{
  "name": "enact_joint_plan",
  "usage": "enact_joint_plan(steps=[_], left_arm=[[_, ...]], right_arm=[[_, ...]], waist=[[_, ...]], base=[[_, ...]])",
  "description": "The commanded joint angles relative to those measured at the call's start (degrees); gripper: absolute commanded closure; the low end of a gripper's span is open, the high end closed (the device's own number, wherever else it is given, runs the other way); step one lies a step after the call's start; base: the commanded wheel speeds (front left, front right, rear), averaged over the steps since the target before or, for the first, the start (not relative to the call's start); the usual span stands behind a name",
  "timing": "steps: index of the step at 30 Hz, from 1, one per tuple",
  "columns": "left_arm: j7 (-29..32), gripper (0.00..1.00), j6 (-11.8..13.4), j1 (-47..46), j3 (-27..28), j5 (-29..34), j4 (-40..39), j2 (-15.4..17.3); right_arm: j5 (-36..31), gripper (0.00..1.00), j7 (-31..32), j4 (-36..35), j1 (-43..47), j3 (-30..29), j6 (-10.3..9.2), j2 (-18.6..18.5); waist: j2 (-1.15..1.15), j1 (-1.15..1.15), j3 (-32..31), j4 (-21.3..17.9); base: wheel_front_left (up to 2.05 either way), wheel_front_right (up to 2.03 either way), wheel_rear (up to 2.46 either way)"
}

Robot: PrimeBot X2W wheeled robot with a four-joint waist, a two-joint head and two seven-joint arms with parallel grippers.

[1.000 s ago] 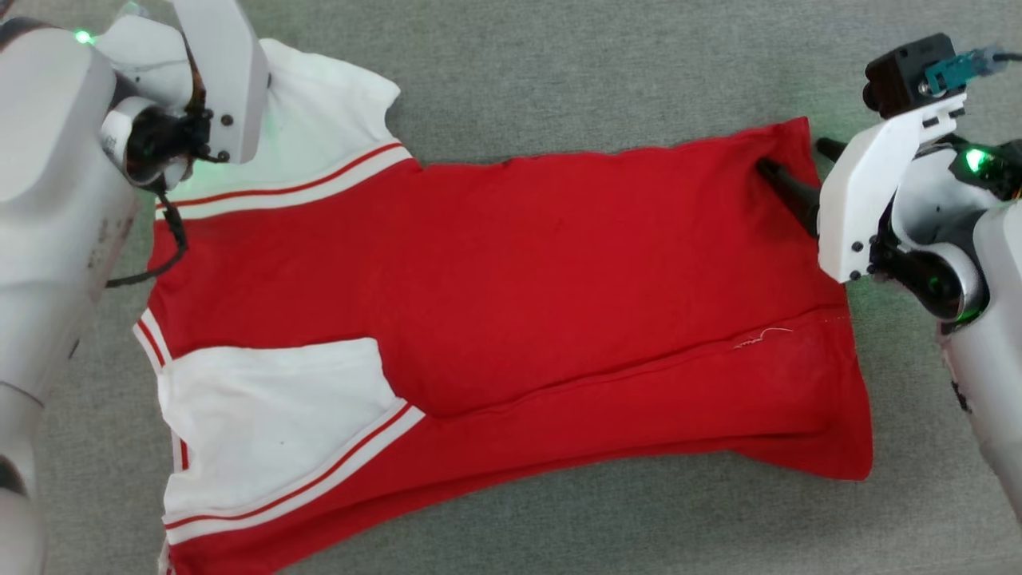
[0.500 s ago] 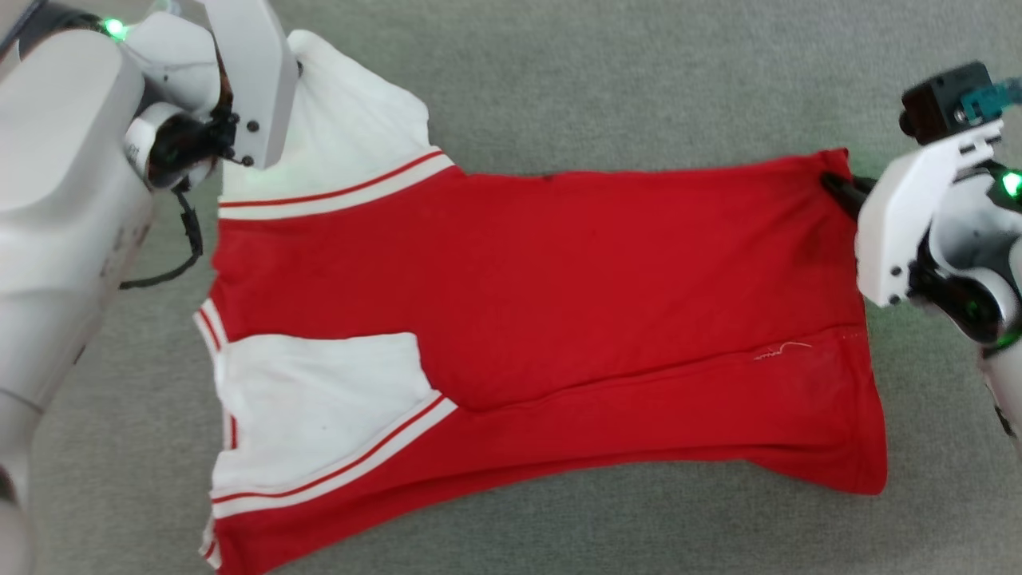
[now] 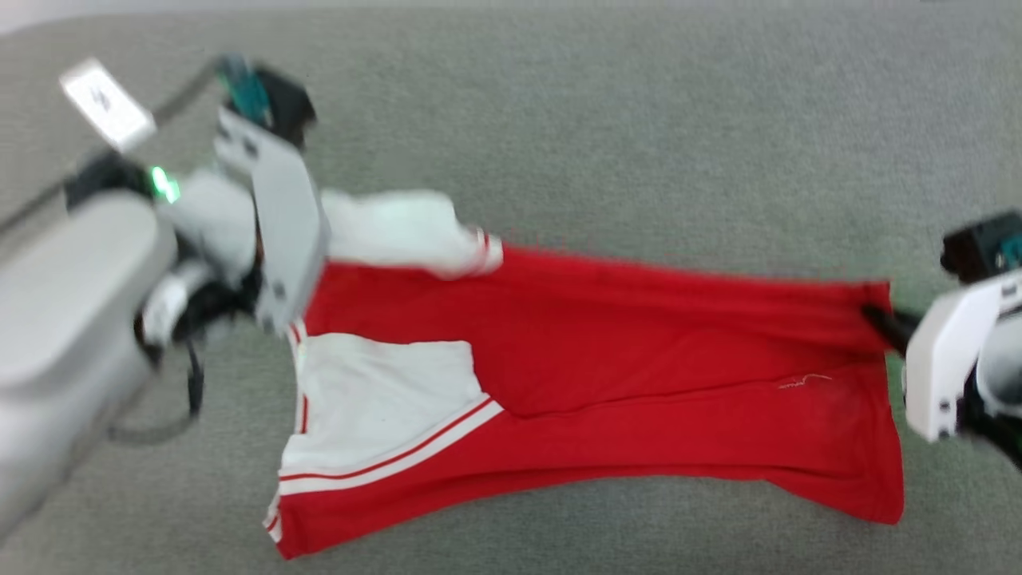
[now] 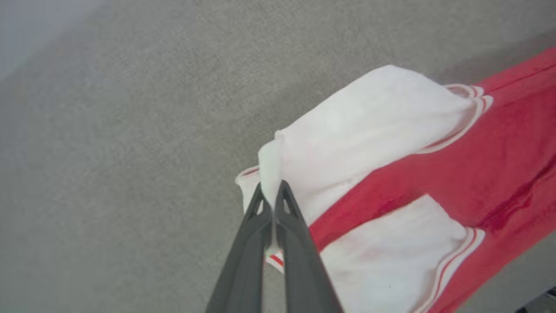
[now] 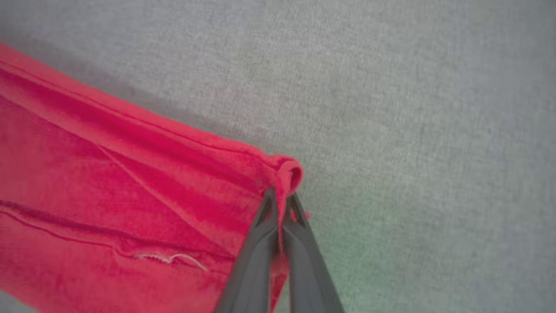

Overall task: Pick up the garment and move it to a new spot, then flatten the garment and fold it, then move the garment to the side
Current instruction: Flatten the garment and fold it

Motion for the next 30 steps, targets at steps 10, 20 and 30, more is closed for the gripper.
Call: enact_joint_plan(steps=[10,20,30], left_arm=[[1.77,1.0,11.21,13.87,-1.72,-4.6,-18.86,7.11],[-2.7,0.0,8.38,19.23,-2.45,-7.59,-11.24,2.87],[-11.32,0.0,6.68,23.18,-0.42,-7.81,-10.38,3.12]], right_arm=[[-0.26,1.0,4.81,-4.68,10.84,-5.34,-0.12,1.41],[-1.49,0.0,4.97,-1.9,10.9,-4.11,-0.11,5.12],[1.54,0.0,6.01,-2.88,13.93,-6.74,-0.11,4.57]], waist=[[0.0,0.0,-3.35,2.1],[0.0,0.0,-6.78,1.9],[0.0,0.0,-11.85,3.0]], base=[[0.0,0.0,0.0],[0.0,0.0,0.0],[0.0,0.0,0.0]])
